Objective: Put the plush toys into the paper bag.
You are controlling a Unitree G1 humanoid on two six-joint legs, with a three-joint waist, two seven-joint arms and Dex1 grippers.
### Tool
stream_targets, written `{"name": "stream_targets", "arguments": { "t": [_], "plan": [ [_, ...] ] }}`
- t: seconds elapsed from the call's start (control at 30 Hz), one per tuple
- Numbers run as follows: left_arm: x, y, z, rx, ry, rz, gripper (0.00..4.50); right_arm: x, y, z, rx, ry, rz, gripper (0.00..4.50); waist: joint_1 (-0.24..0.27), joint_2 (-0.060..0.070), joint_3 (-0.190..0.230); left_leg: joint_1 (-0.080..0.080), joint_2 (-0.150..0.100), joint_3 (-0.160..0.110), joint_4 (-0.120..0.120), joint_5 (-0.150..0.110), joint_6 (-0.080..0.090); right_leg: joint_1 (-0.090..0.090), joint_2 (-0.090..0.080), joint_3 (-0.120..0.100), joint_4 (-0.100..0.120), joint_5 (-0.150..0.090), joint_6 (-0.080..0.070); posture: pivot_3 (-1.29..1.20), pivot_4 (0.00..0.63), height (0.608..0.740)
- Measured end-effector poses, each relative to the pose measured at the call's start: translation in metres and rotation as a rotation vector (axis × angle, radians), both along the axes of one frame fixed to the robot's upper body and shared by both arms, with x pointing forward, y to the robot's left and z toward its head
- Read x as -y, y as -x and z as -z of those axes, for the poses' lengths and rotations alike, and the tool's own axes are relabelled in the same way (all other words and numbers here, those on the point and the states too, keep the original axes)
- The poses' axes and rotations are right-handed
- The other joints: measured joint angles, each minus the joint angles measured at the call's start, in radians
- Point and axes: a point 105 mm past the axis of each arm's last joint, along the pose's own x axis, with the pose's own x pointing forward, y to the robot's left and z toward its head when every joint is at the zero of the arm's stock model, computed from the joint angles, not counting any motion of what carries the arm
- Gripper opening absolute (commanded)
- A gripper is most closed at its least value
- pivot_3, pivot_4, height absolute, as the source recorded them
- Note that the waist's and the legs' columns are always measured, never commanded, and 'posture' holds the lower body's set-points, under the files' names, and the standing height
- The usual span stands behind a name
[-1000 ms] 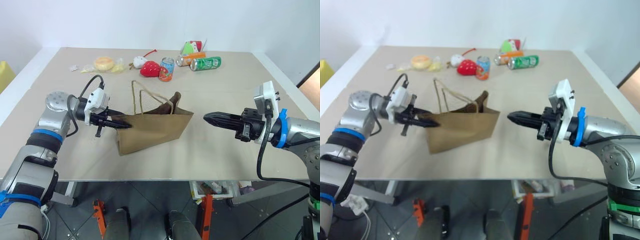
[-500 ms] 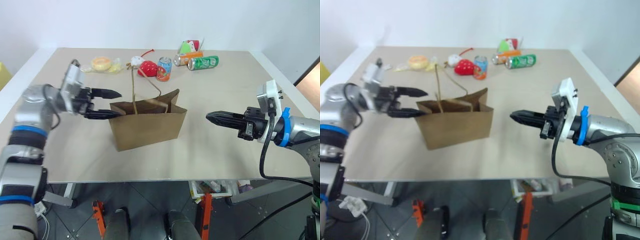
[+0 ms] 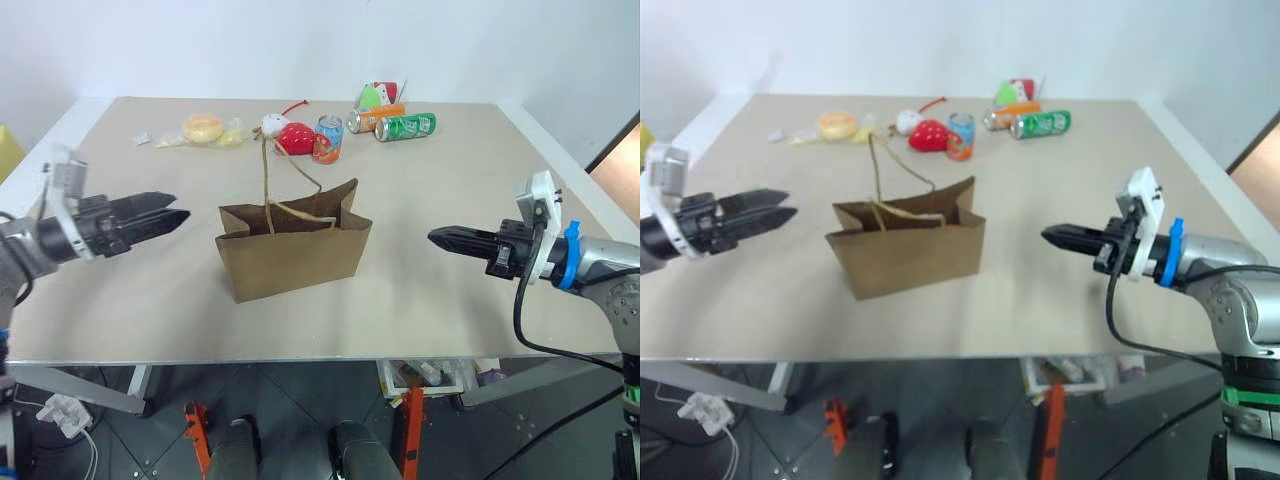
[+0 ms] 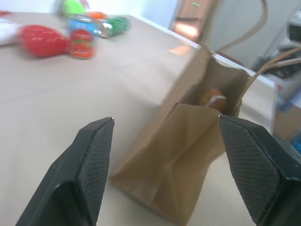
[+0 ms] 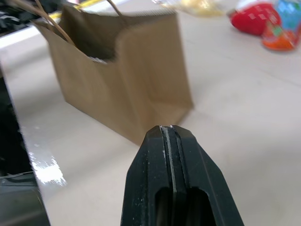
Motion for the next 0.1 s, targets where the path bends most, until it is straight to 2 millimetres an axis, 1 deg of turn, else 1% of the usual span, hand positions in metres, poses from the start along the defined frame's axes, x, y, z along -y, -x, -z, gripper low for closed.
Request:
{"name": "stream_targets", "arguments": {
  "t": [0.1],
  "plan": [
    [-0.007, 0.010, 0.019, -0.059, 0.016, -0.078, 3.62, 0.007, 0.000, 0.005, -0.014, -0.007, 0.029, 0.00, 0.001, 0.000, 0.000, 0.001, 0.000, 0.000, -0.001, 0.000, 0.000, 0.000, 0.000, 0.000, 0.000, 0.000, -0.001, 0.00, 0.150, 0.740]
  ]
}}
